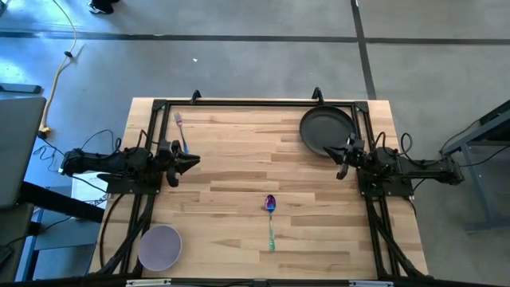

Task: Set table place
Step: Move the black plate to the top center of the table

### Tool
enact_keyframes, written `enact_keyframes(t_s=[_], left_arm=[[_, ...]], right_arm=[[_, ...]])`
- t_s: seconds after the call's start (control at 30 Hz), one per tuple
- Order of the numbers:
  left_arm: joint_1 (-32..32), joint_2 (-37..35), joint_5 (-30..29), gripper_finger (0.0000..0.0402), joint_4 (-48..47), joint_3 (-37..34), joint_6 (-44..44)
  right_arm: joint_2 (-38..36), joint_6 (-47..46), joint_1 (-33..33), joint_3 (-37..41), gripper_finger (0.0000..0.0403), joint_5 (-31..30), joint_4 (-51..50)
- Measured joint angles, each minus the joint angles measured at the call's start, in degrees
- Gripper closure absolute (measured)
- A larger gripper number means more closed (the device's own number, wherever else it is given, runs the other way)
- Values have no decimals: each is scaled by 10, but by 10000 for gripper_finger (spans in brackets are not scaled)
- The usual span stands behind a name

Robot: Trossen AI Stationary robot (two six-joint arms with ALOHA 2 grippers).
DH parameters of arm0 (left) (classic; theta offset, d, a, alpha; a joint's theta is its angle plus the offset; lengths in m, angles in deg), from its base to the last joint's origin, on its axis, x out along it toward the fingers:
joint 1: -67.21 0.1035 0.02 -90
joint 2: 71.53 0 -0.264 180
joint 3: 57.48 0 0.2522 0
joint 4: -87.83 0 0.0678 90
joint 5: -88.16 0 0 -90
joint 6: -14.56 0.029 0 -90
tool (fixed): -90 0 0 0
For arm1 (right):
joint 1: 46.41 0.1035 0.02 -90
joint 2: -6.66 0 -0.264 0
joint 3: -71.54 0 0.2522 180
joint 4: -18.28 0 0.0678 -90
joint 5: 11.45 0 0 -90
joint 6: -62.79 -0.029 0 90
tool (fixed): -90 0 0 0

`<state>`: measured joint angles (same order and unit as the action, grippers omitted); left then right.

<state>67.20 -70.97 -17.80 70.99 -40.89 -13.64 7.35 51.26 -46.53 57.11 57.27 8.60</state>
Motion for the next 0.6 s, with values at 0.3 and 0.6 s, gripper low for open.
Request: enact_keyframes(t_s=[0.3,0.6], left_arm=[[0,0,0,341,0,0,7],[0,0,0,341,0,0,-8]], right_arm=[[0,27,0,0,402,-26,33],[0,40,0,0,403,-67,53]])
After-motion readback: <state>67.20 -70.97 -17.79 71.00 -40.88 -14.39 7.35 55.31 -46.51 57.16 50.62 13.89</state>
